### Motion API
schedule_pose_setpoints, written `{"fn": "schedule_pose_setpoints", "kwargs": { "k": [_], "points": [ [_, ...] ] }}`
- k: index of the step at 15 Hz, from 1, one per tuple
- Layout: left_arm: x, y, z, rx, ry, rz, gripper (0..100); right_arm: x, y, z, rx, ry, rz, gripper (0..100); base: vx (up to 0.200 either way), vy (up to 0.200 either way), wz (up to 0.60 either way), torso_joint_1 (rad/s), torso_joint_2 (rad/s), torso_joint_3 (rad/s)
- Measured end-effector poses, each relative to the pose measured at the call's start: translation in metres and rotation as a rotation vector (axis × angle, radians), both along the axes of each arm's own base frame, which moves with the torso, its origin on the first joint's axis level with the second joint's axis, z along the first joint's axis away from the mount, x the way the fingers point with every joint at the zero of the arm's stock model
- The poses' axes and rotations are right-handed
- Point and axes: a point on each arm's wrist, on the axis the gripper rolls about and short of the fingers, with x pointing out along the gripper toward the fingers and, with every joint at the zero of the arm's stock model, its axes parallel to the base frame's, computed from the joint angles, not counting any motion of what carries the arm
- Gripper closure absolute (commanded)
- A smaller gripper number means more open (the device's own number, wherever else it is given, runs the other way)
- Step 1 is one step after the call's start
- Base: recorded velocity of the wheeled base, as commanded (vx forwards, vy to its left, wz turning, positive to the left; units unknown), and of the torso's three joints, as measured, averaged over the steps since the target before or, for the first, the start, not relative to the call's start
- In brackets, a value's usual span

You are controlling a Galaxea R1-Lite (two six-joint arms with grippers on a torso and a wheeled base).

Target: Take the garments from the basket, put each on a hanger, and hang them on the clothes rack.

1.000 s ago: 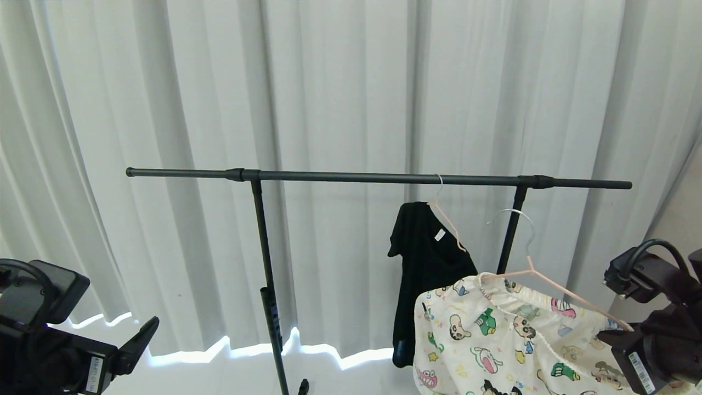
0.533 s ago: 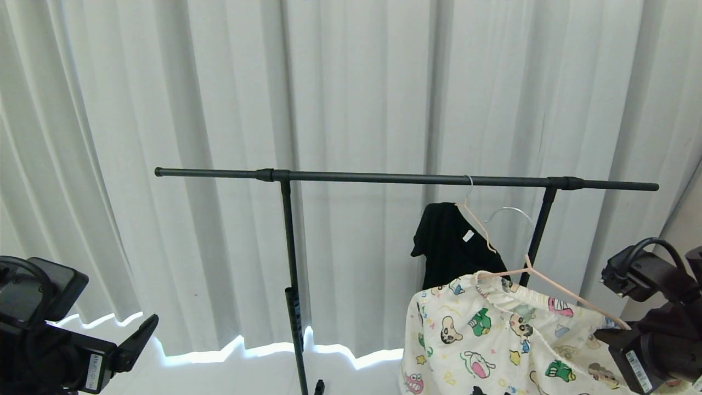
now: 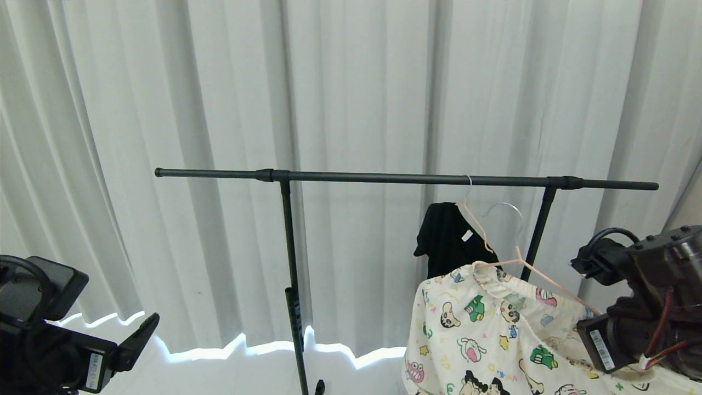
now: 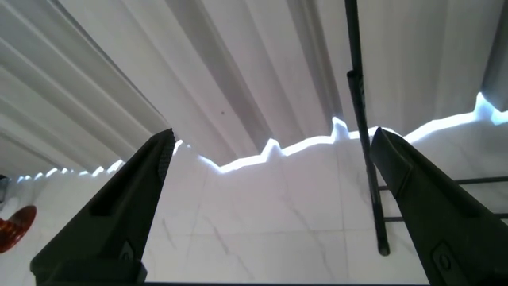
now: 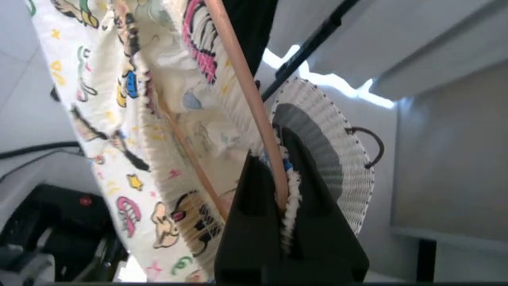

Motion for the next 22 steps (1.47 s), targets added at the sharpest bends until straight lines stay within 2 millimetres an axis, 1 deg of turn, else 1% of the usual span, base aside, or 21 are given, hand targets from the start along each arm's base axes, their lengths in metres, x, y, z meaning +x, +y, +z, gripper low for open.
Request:
{"fn": "schedule_pose_setpoints", "kwargs": {
  "k": [3, 6, 8, 10, 12, 15, 18, 22],
  "points": [
    [0.001, 0.0, 0.003, 0.0, -0.009, 0.0, 0, 0.018, 0.03, 0.002, 0.077, -0.012, -0.082, 100, 0.0, 0.0, 0.0, 0.0, 0.0, 0.0],
    [0.002, -0.001, 0.005, -0.001, -0.016, -0.008, 0, 0.034, 0.049, 0.002, 0.083, -0.019, -0.091, 100, 0.0, 0.0, 0.0, 0.0, 0.0, 0.0],
    [0.002, -0.002, 0.005, -0.001, -0.017, -0.013, 0, 0.046, 0.061, 0.008, 0.119, -0.052, -0.087, 100, 0.0, 0.0, 0.0, 0.0, 0.0, 0.0],
    [0.002, -0.002, 0.005, -0.002, -0.019, -0.014, 0, 0.055, 0.07, 0.011, 0.14, -0.073, -0.085, 100, 0.2, 0.0, 0.0, 0.002, 0.0, 0.0],
    [0.002, -0.002, 0.006, -0.003, -0.02, -0.019, 0, 0.063, 0.076, 0.012, 0.158, -0.094, -0.082, 100, 0.2, 0.0, 0.0, -0.019, 0.0, 0.007],
    [0.002, -0.003, 0.007, -0.004, -0.024, -0.024, 0, 0.069, 0.081, 0.009, 0.156, -0.094, -0.083, 100, 0.2, 0.0, 0.0, 0.01, 0.01, 0.001],
    [0.003, -0.004, 0.007, -0.005, -0.025, -0.028, 0, 0.07, 0.083, 0.007, 0.151, -0.089, -0.08, 100, 0.2, 0.0, 0.0, 0.002, 0.0, 0.004],
    [0.003, -0.005, 0.008, -0.005, -0.027, -0.04, 0, 0.072, 0.092, 0.006, 0.156, -0.087, -0.065, 100, 0.2, 0.0, 0.0, 0.001, 0.0, 0.001]
  ]
}}
